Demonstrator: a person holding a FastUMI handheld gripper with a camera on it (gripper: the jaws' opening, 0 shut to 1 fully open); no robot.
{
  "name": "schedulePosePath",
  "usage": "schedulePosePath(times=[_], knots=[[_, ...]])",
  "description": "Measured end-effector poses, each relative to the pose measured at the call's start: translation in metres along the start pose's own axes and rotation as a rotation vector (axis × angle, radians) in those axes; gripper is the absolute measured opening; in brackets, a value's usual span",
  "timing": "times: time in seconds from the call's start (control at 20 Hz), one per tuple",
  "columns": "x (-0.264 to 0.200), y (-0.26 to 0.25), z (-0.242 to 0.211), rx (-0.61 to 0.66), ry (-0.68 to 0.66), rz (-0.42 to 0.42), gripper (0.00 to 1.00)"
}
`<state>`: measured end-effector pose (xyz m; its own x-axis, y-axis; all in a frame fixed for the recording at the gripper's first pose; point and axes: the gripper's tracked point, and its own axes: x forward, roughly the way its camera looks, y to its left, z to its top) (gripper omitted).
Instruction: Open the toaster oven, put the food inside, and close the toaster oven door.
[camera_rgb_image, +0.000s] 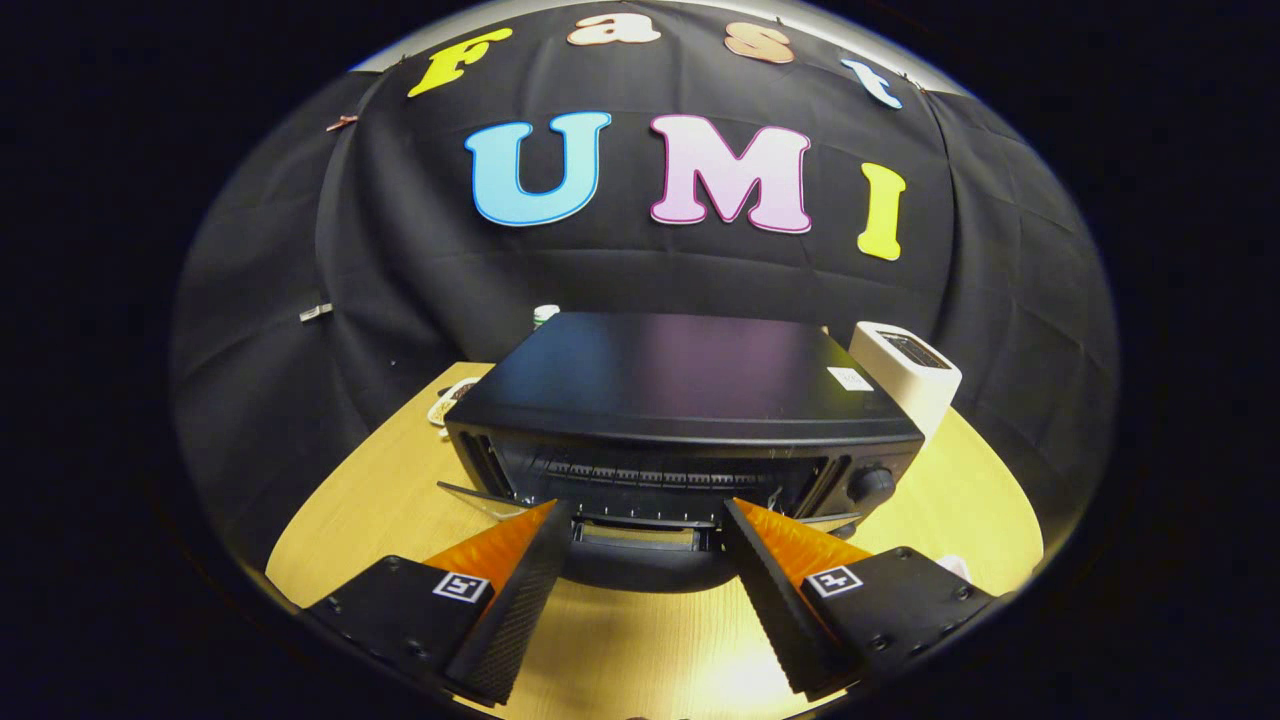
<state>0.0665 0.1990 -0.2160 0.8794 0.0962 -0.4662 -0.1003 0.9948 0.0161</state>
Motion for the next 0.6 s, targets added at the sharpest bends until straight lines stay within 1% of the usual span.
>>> schedulePosePath(times=[0.15, 0.25, 0.4, 0.6], knots=[[-0.011, 0.001, -0.015, -0.012, 0.017, 0.018, 0.98], [-0.018, 0.005, -0.033, -0.027, 0.062, 0.034, 0.97], [-0.026, 0.005, -0.044, -0.080, 0.053, 0.051, 0.98], [-0.034, 0.006, -0.066, -0.082, 0.094, 0.067, 0.98]])
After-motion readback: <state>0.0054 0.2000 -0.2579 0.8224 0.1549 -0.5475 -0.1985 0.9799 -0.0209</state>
